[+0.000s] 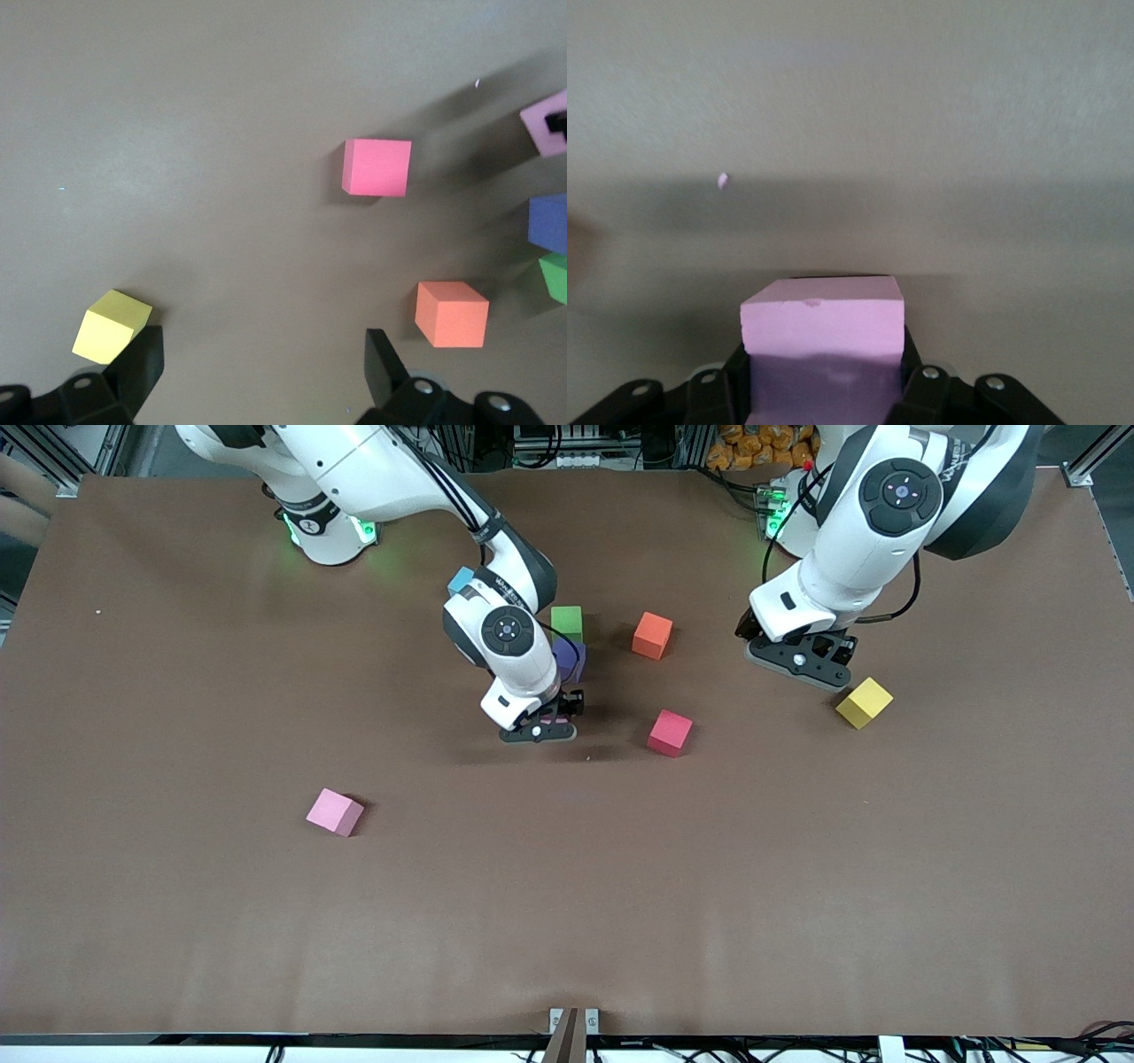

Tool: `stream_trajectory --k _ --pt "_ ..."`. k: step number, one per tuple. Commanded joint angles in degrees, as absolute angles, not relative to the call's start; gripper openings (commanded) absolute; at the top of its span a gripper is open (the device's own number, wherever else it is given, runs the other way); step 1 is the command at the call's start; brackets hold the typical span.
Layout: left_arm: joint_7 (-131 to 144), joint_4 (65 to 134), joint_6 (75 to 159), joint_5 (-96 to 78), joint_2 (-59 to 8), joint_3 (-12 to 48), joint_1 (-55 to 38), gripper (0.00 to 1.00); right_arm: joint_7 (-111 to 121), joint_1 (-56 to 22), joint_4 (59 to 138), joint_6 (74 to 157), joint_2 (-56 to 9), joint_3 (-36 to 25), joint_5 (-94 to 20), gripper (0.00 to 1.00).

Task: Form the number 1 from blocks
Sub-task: 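Carry the pink block to purple with the right gripper while the left gripper reaches red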

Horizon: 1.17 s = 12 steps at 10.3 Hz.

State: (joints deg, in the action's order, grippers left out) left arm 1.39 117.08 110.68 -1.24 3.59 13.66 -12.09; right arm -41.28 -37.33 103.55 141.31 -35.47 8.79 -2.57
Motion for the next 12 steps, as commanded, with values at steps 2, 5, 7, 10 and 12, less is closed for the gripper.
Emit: stream_trajectory --k 2,5,7,10,12 --pt "1.41 114.79 108.98 -1.23 2.37 13.54 -11.43 1.00 -49.11 -38.49 107.31 141.60 -32.43 9.23 -2.37 0.00" --pt "0.70 114.43 108.90 -1.23 2.03 13.53 -10.81 1.00 -49.22 -38.58 109.33 141.68 -31.03 9.23 -1.85 0.00" --pt "0.70 114.35 108.90 -1.75 -0.52 14.23 -11.51 1.00 -49.22 -38.67 111.00 141.94 -29.98 9.23 -1.76 0.00" --pt "1.49 114.26 108.90 -1.85 -3.06 15.63 -12.39 1.00 -50.45 -39.37 111.27 142.12 -29.97 9.32 -1.76 0.00" --pt "0.97 114.26 108.90 -1.85 -4.74 16.17 -12.39 1.00 -51.76 -39.90 111.36 142.12 -29.97 9.58 -1.76 0.00"
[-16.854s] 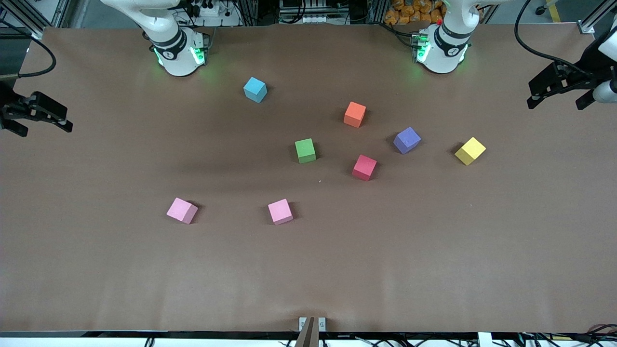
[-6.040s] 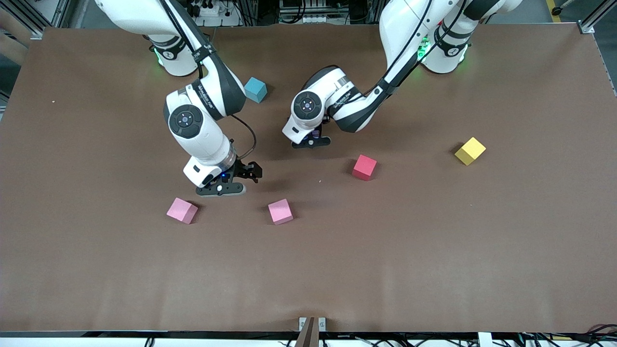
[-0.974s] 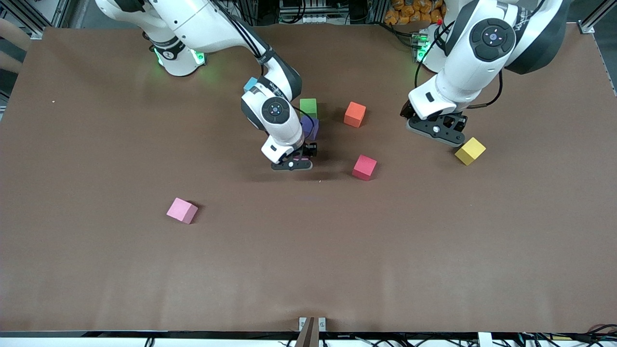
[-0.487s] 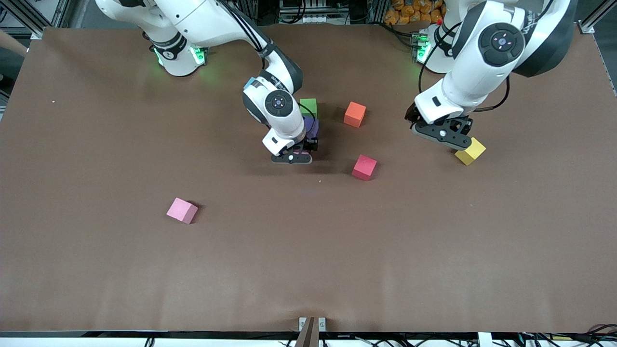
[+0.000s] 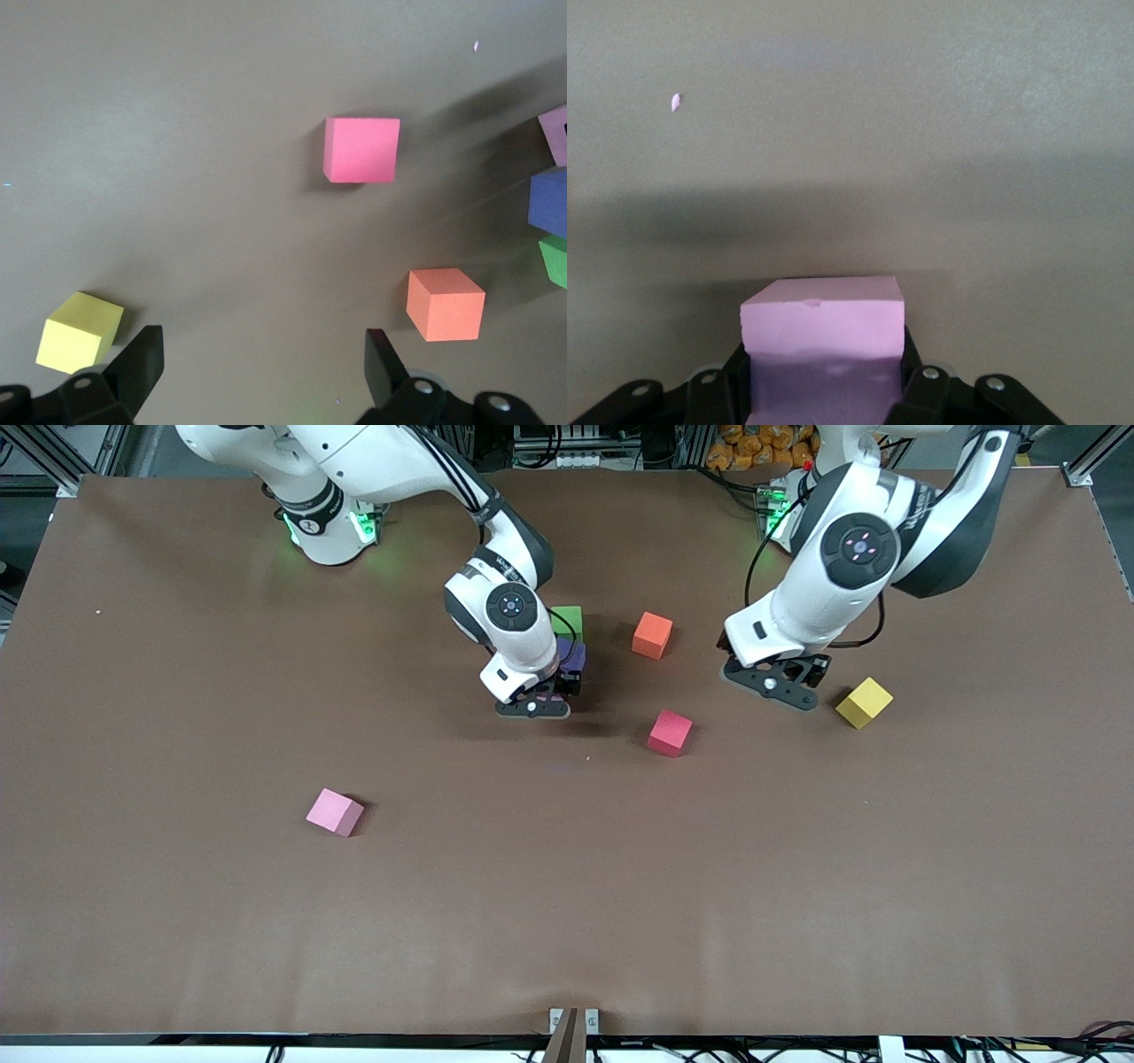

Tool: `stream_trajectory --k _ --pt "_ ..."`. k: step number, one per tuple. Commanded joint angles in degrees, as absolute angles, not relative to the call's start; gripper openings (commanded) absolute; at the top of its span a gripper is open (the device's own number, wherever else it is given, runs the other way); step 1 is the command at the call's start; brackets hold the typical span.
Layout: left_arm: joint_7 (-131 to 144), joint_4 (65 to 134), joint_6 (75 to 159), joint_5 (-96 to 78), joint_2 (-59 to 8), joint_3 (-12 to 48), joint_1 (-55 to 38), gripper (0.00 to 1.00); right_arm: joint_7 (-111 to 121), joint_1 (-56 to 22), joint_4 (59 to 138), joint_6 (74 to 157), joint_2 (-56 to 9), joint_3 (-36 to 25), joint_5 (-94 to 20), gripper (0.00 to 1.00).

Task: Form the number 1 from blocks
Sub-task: 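Carry the pink block to purple with the right gripper while the left gripper reaches red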

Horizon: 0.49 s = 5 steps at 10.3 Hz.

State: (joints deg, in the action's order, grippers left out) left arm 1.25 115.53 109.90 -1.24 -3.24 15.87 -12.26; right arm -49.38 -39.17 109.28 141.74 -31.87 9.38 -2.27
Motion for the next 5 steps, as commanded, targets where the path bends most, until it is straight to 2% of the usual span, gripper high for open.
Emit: stream_trajectory --k 1,5 --pt "0.97 114.26 108.90 -1.76 -5.70 16.69 -12.57 1.00 -51.94 -39.90 111.44 142.21 -29.97 9.84 -1.76 0.00" --pt "0.97 113.91 109.07 -1.50 -8.09 16.96 -13.01 1.00 -52.12 -40.25 113.20 145.19 -29.88 10.37 -1.76 0.00"
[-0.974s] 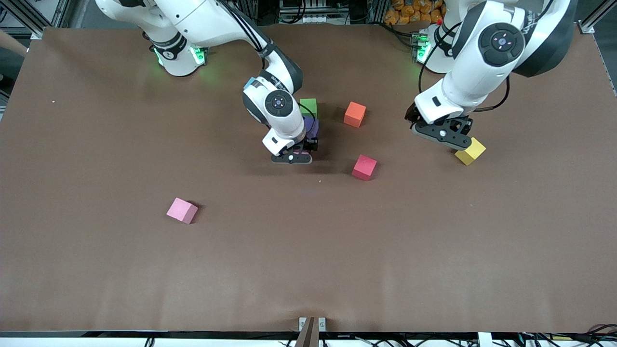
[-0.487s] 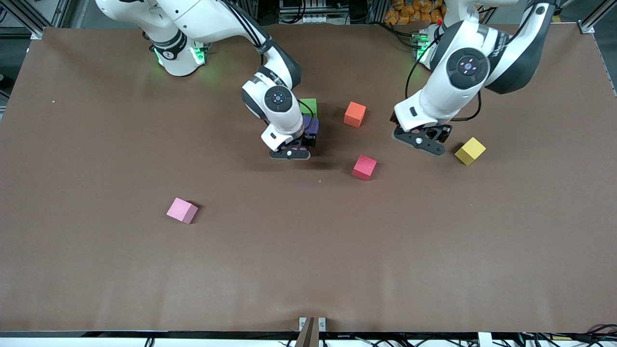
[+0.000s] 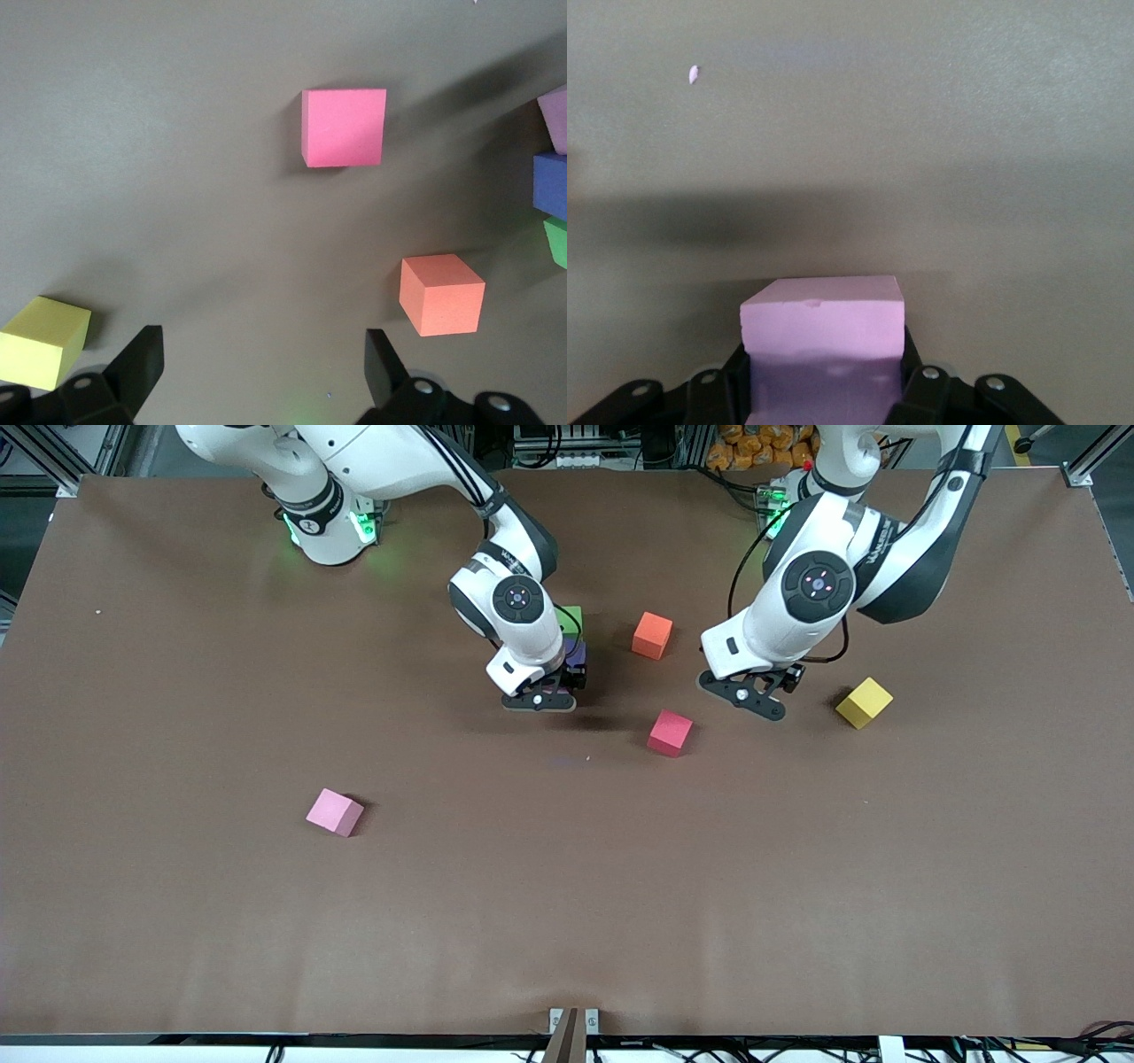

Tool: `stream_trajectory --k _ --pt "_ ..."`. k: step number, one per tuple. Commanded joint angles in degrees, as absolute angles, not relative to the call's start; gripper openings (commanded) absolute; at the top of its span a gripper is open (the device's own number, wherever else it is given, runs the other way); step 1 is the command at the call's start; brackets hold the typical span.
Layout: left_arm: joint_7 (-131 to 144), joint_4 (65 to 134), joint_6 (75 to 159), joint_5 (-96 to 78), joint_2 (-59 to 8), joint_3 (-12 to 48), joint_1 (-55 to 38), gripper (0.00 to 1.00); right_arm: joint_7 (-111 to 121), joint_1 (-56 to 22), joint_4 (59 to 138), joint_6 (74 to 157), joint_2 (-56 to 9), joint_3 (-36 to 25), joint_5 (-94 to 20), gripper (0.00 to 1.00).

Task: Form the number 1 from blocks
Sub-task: 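Carry the pink block to purple with the right gripper while the left gripper reaches red, then place the pink block against purple with the right gripper while the left gripper grasps red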

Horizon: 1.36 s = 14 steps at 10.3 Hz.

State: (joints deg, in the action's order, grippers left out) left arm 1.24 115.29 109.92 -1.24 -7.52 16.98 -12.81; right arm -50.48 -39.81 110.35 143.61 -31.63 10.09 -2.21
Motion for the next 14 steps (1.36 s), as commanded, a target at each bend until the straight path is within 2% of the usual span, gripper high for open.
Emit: stream_trajectory --k 1,2,3,6,8,9,10,14 --pt "0.97 113.99 109.07 -1.41 -8.17 16.96 -13.01 1.00 -52.12 -40.43 113.46 145.20 -29.88 10.37 -1.76 0.04" --pt "1.05 113.91 109.16 -1.41 -8.87 16.96 -13.01 1.00 -52.12 -40.52 113.64 145.20 -29.71 10.37 -1.76 0.24" --pt "1.14 113.91 109.42 -1.67 -9.14 16.96 -13.09 1.00 -52.21 -40.52 113.99 145.20 -29.45 10.81 -1.76 0.26" --pt "1.06 109.01 110.39 -1.67 -18.25 16.96 -14.67 1.00 -53.43 -40.52 115.05 145.11 -28.48 11.34 -1.76 0.26" --pt "1.32 107.93 114.58 -1.93 -21.43 16.96 -14.50 1.00 -54.14 -40.43 115.40 145.20 -28.48 12.65 -1.76 0.29" --pt "1.84 108.02 117.39 -2.28 -22.23 16.96 -14.15 1.00 -54.40 -40.43 115.40 145.20 -28.48 12.66 -1.67 0.56" --pt "2.19 108.10 120.29 -4.29 -22.41 16.96 -13.72 1.00 -54.40 -40.34 115.40 145.20 -28.48 12.66 -1.67 1.00" --pt "2.90 108.81 124.36 -8.44 -25.04 16.96 -13.71 1.00 -54.23 -39.20 115.22 145.11 -26.90 12.66 -1.67 1.00"
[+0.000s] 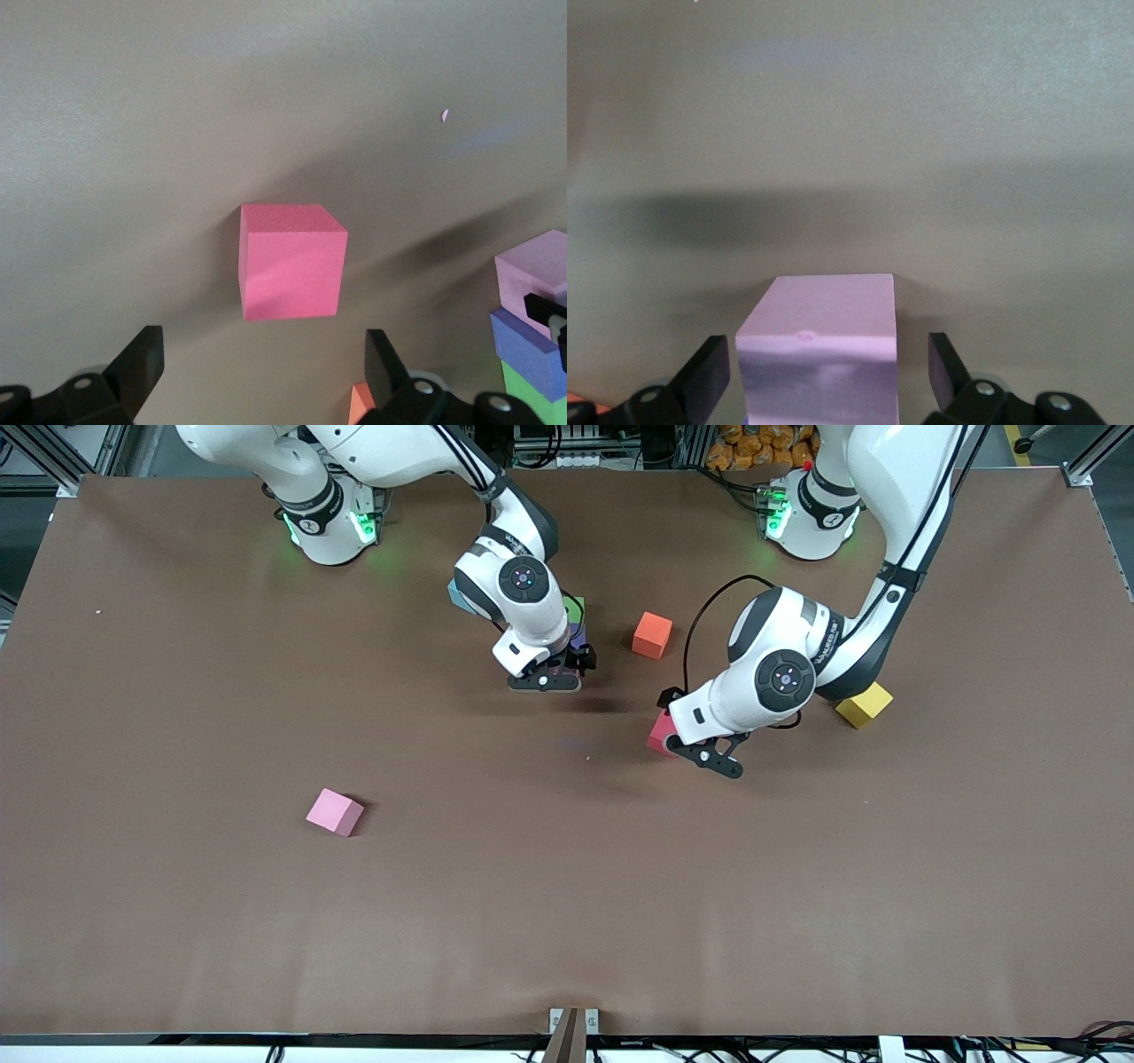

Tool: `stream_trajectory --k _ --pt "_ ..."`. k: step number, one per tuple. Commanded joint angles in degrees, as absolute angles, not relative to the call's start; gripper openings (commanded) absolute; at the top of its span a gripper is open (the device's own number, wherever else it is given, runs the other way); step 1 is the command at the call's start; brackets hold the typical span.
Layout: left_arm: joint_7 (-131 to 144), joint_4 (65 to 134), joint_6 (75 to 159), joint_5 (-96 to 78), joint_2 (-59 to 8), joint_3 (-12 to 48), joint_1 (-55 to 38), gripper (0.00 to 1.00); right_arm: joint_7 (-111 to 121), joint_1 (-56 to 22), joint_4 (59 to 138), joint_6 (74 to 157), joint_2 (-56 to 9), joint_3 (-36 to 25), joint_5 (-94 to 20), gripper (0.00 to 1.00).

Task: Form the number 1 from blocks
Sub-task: 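Place the pink block against purple with the right gripper while the left gripper grasps red, then withdraw the right gripper to rest while the left gripper lifts the red block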

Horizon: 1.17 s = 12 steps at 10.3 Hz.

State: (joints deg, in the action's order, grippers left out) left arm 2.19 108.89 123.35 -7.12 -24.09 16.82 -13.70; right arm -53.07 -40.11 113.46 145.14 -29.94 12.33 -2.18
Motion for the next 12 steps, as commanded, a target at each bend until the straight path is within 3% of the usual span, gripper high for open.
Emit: stream_trajectory --k 1,5,12 --pt "3.34 109.16 125.41 -8.52 -25.48 16.96 -14.23 1.00 -53.97 -38.07 115.14 144.85 -25.68 12.74 -1.67 1.00" --pt "5.09 111.01 131.39 -8.26 -27.59 16.96 -16.00 1.00 -43.20 -30.26 114.79 143.10 -21.46 12.66 -1.67 1.00" --pt "6.67 111.97 135.35 -6.77 -30.59 16.61 -17.31 1.00 -15.76 -14.26 114.70 125.34 -9.33 12.40 -1.32 1.00"
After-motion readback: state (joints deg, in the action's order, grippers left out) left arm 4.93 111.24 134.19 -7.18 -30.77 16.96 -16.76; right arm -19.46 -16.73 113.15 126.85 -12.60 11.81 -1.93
